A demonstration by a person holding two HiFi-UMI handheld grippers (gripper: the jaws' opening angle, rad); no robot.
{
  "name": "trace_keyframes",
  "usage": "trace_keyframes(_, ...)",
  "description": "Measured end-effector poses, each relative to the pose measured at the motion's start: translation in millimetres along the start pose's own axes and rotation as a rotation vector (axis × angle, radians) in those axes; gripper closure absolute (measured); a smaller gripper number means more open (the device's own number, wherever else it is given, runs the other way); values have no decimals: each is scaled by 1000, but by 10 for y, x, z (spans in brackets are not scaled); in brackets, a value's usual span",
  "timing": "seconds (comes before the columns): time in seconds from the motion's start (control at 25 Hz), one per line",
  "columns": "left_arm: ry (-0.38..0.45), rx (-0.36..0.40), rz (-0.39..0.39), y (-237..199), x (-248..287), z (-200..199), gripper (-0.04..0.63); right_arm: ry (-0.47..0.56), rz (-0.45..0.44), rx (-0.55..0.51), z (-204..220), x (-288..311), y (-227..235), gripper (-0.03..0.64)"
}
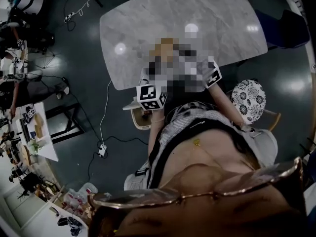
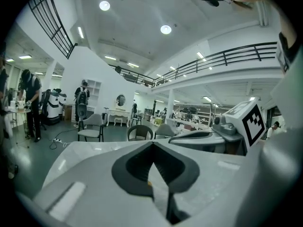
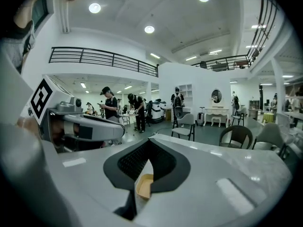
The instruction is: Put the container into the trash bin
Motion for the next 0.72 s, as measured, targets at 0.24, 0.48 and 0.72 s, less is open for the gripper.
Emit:
trace_keyframes(0.24, -3, 23, 66, -323, 197, -4, 594, 0, 69, 8, -70, 244, 62, 594)
trace_keyframes(0.48, -14, 22, 114, -576, 337, 68, 594, -18, 107, 21, -54, 521, 110, 593)
trace_keyframes(0.72, -27, 20, 158, -793, 398, 189, 594, -35, 142, 25, 25, 716, 101, 592)
Point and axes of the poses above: the fingertips, and each gripper's own axes: x forward along the fingers, y to its right, z out of its underside, the point moved 10 cm from there along -x, backward along the fingers, and after that the axes turned 12 degrees about x, right-handed, at the moved point
